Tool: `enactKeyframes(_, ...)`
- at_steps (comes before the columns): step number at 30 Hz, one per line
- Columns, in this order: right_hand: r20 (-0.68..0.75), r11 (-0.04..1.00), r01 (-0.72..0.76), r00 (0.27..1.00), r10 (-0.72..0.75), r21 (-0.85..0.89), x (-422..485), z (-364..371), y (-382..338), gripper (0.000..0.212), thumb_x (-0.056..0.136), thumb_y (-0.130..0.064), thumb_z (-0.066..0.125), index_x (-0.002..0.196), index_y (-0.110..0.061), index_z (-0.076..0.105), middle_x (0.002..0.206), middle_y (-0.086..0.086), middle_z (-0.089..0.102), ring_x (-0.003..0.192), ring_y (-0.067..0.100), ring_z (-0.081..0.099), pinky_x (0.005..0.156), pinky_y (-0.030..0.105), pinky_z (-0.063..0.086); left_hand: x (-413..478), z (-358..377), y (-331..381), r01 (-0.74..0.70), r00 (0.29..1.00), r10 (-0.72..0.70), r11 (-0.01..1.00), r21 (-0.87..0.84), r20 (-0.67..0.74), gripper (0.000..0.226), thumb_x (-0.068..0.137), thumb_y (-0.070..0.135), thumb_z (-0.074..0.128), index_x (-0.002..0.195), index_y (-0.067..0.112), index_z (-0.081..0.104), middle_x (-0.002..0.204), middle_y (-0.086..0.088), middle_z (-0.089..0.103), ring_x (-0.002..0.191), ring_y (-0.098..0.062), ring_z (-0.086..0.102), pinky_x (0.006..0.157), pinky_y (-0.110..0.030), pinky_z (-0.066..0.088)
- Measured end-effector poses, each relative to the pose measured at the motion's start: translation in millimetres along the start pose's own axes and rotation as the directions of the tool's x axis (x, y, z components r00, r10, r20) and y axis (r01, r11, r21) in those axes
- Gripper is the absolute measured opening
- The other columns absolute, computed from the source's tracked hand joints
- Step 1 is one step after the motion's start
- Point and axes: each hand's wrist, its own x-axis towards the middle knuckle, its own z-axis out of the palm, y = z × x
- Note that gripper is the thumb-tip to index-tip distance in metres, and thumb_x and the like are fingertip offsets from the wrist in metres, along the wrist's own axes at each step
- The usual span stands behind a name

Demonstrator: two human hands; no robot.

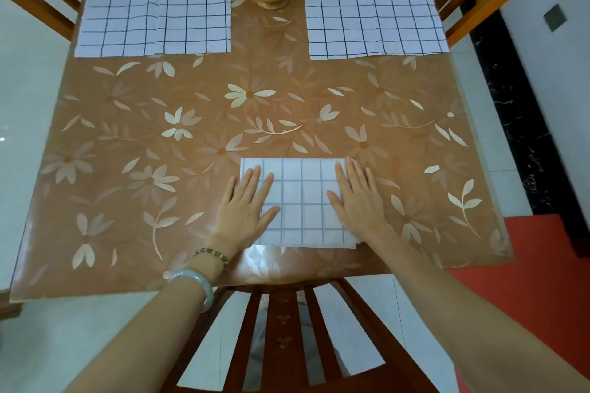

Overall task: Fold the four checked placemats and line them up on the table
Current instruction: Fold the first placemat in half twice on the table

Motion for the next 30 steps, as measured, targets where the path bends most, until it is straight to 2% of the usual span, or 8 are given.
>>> enactKeyframes(4, -0.019, 1.0, -0.013, 1.0, 0.012, -0.026, -1, -12, -1, 0.065, 0.097, -0.047, 0.018, 0.146, -0.006, 0.028, 0.154, 0.019, 0.021, 0.144, 0.033, 0.018, 0.116, 0.05, 0.008, -4, -9, -20, -0.036, 0.999, 0.036, 0.999, 0.001, 0.035, 0.072, 0.097, 0.058, 0.009, 0.152, 0.013, 0.02, 0.158, -0.012, 0.02, 0.147, -0.026, 0.017, 0.12, -0.043, 0.008)
enactKeyframes(8, -0.054, 0.987, 0.136, 0.99, -0.132, 0.091, 6, -33, -32, 0.047, 0.094, -0.024, 0.048, 0.139, -0.008, 0.043, 0.15, 0.024, 0.028, 0.136, 0.041, 0.028, 0.111, 0.051, 0.026, -3, -22, -16, -0.023, 1.0, 0.024, 0.996, -0.081, 0.003, 0.069, 0.094, 0.052, 0.025, 0.14, 0.004, 0.046, 0.148, -0.019, 0.04, 0.138, -0.035, 0.037, 0.113, -0.048, 0.025)
enactKeyframes(11, -0.084, 0.945, 0.224, 0.974, -0.21, 0.239, 6, -33, -53, 0.035, 0.089, -0.007, 0.055, 0.124, -0.005, 0.058, 0.124, 0.024, 0.05, 0.106, 0.04, 0.051, 0.079, 0.046, 0.051, -4, -28, -6, 0.099, 0.991, -0.114, 0.976, -0.196, -0.066, 0.061, 0.09, 0.049, 0.035, 0.128, 0.006, 0.053, 0.137, -0.017, 0.05, 0.117, -0.036, 0.051, 0.095, -0.046, 0.042)
enactKeyframes(13, -0.062, 0.934, 0.214, 0.977, -0.205, 0.287, 6, -30, -59, 0.035, 0.091, -0.009, 0.053, 0.126, -0.008, 0.056, 0.117, 0.019, 0.049, 0.102, 0.034, 0.05, 0.069, 0.033, 0.046, -5, -33, 3, 0.261, 0.954, -0.294, 0.917, -0.302, -0.066, 0.055, 0.089, 0.045, 0.04, 0.124, 0.005, 0.053, 0.125, -0.016, 0.053, 0.105, -0.036, 0.052, 0.087, -0.044, 0.042)
enactKeyframes(16, -0.021, 0.936, 0.18, 0.983, -0.182, 0.302, 7, -24, -61, 0.042, 0.093, -0.018, 0.053, 0.134, -0.013, 0.048, 0.119, 0.014, 0.044, 0.107, 0.029, 0.045, 0.078, 0.03, 0.043, -5, -39, 12, 0.474, 0.854, -0.52, 0.786, -0.397, -0.009, 0.04, 0.089, 0.028, 0.059, 0.115, -0.001, 0.052, 0.116, -0.02, 0.052, 0.103, -0.038, 0.048, 0.088, -0.044, 0.039)
enactKeyframes(20, 0.054, 0.907, 0.097, 0.99, -0.13, 0.41, 11, -25, -61, 0.054, 0.09, -0.021, 0.058, 0.14, -0.014, 0.041, 0.122, 0.011, 0.039, 0.115, 0.026, 0.039, 0.091, 0.031, 0.041, 0, -43, 17, 0.575, 0.776, -0.622, 0.634, -0.516, 0.101, 0.037, 0.084, 0.02, 0.065, 0.111, 0.001, 0.049, 0.122, -0.017, 0.048, 0.108, -0.036, 0.046, 0.09, -0.045, 0.041)
enactKeyframes(24, 0.11, 0.917, 0.055, 0.988, -0.107, 0.395, 13, -28, -58, 0.064, 0.086, -0.03, 0.062, 0.143, -0.018, 0.036, 0.121, 0.007, 0.036, 0.116, 0.024, 0.036, 0.097, 0.032, 0.038, 8, -48, 16, 0.649, 0.7, -0.664, 0.435, -0.624, 0.264, 0.035, 0.082, 0.022, 0.068, 0.105, 0.007, 0.045, 0.098, -0.009, 0.057, 0.088, -0.03, 0.055, 0.068, -0.036, 0.04)
enactKeyframes(30, 0.162, 0.965, 0.03, 0.984, -0.074, 0.26, 18, -35, -55, 0.083, 0.073, -0.051, 0.067, 0.144, -0.029, 0.029, 0.114, 0.005, 0.034, 0.106, 0.024, 0.035, 0.091, 0.033, 0.034, 1, -50, 4, 0.643, 0.72, -0.622, 0.432, -0.632, 0.307, 0.022, 0.085, 0.022, 0.065, 0.076, 0.009, 0.049, 0.074, -0.006, 0.058, 0.073, -0.027, 0.052, 0.057, -0.031, 0.036)
